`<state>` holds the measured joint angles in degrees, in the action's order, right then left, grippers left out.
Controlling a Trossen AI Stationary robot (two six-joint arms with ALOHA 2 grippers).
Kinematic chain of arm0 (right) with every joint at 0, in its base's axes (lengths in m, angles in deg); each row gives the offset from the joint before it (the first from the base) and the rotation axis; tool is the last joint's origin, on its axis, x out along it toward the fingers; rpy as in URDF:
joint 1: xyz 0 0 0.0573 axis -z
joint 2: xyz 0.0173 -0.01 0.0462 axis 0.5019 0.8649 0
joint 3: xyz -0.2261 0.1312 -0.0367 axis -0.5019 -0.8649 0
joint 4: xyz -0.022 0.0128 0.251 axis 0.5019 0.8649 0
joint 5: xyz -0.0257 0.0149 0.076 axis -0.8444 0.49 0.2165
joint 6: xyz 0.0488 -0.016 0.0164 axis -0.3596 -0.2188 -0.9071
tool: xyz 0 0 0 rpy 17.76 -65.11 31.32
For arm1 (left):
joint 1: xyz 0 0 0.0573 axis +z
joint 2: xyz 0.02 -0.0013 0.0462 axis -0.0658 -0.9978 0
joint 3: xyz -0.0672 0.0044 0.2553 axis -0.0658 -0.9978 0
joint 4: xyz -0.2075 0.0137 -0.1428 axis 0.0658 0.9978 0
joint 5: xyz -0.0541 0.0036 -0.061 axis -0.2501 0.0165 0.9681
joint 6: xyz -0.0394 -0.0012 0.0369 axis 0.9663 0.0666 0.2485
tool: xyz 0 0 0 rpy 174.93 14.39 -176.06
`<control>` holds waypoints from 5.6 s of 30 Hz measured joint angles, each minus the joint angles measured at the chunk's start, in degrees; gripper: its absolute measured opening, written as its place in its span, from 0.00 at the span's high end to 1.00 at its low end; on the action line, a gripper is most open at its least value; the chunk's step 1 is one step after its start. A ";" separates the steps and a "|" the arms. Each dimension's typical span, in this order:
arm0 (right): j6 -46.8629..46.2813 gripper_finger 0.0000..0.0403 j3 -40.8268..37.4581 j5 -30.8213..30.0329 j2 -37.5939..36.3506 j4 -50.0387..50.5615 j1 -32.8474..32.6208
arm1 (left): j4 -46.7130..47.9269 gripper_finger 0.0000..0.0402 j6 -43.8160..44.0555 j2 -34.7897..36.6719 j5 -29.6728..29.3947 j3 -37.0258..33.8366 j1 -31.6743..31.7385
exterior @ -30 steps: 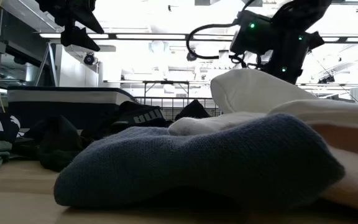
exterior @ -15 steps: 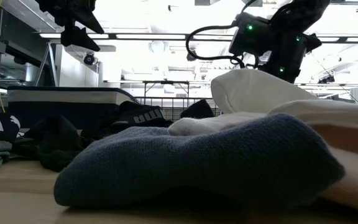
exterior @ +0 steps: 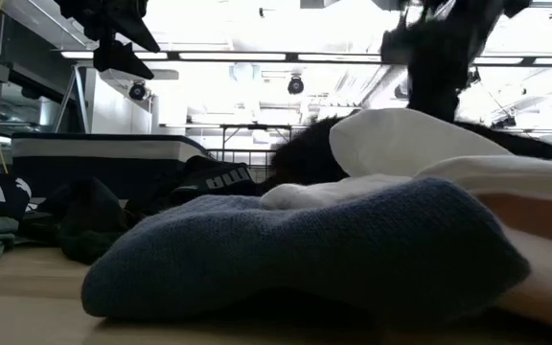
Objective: Pick & Place Cloths
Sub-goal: Put the black shirt into the blue bin
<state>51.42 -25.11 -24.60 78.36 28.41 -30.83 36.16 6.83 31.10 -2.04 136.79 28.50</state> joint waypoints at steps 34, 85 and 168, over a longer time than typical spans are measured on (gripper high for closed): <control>4.39 0.77 2.83 1.54 -17.17 -1.45 -0.05 | 1.12 0.22 0.05 0.00 -0.05 0.02 -0.01; 7.40 0.82 2.98 4.21 24.01 17.38 -6.35 | 1.44 0.22 0.24 0.00 -0.09 0.02 -0.01; 24.09 0.96 7.05 -15.56 -18.96 -42.87 -2.24 | 1.10 0.22 1.03 0.00 -0.13 -0.02 0.00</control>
<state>75.52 -18.06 -40.16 59.40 -14.47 -33.07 37.26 7.85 31.10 -2.17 136.77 28.50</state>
